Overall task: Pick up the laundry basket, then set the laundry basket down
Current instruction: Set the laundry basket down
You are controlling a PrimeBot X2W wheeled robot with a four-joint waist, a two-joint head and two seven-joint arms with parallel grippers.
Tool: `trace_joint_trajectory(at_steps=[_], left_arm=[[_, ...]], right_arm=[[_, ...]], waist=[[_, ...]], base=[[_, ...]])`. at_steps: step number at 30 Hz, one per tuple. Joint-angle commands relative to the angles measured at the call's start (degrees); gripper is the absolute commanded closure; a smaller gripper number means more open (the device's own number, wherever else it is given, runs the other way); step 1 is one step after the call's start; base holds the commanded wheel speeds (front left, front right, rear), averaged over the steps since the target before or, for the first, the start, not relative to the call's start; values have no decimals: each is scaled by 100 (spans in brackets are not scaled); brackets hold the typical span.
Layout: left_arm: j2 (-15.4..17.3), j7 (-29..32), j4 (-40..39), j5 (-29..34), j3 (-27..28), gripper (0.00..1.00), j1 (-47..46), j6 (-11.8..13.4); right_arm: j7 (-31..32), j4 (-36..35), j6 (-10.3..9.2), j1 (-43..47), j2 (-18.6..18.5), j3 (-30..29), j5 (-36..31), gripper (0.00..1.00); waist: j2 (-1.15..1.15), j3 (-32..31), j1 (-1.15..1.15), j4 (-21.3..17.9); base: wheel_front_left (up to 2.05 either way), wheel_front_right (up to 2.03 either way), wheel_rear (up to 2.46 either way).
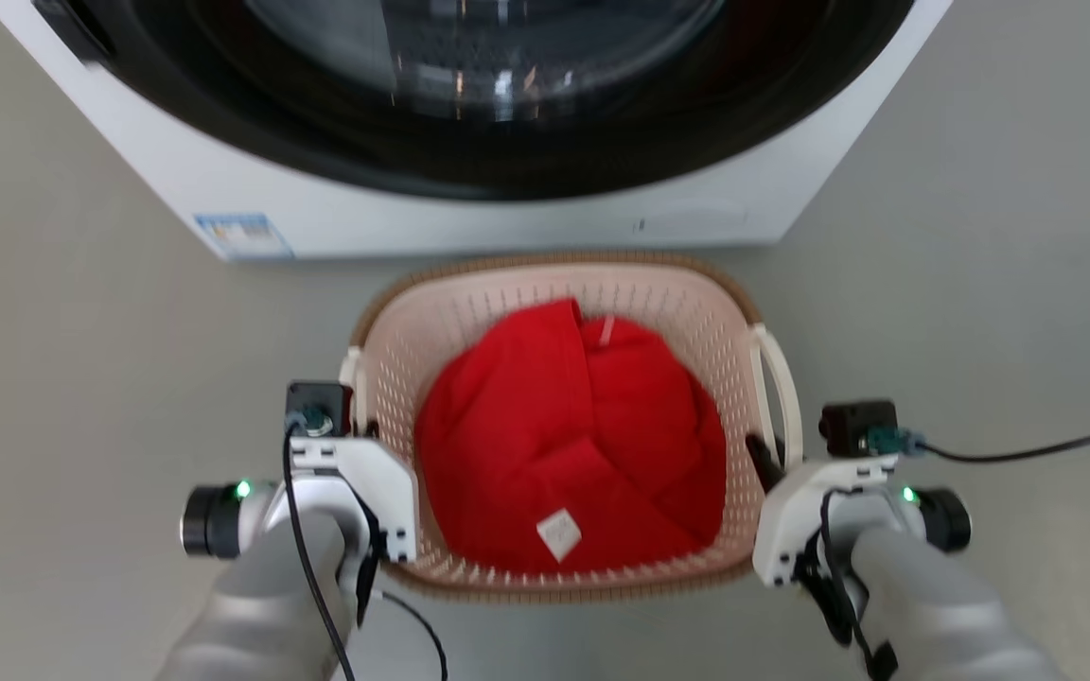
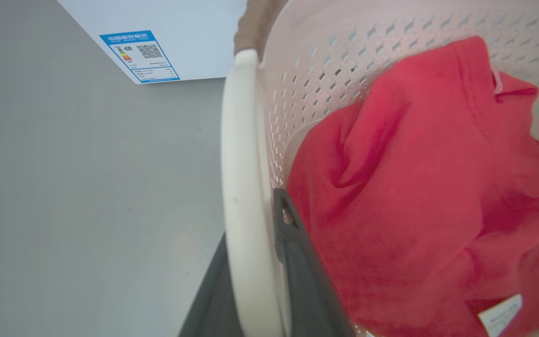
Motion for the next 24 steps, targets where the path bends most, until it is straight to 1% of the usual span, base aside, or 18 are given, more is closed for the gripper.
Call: trace_joint_trajectory(at_steps=[1, 5, 11, 17, 18, 24], left_arm=[[217, -118, 15, -27, 130, 100, -291, 92], [305, -238, -10, -26, 256, 100, -522, 164], [433, -273, -266, 147, 408, 100, -731, 250], [626, -275, -695, 479, 678, 100, -764, 402], [626, -275, -695, 479, 678, 100, -764, 402], [699, -276, -893, 842, 861, 100, -791, 473]], right_arm=[[-209, -107, 52, -122, 38, 163, -2, 100], [-349, -37, 52, -398, 38, 189, -45, 100], [-423, 63, 52, -689, 38, 90, -174, 100], [-427, -142, 52, -897, 38, -326, -581, 100], [-427, -142, 52, -897, 38, -326, -581, 100], [-428, -331, 52, -898, 38, -832, -1065, 100]], waist=[[0, 614, 0, 61], [0, 1009, 0, 91], [0, 1383, 0, 119], [0, 1765, 0, 93], [0, 1765, 0, 93], [0, 2082, 0, 71]], base=[[0, 0, 0], [0, 0, 0], [0, 0, 0], [0, 0, 0], [0, 0, 0], [0, 0, 0]])
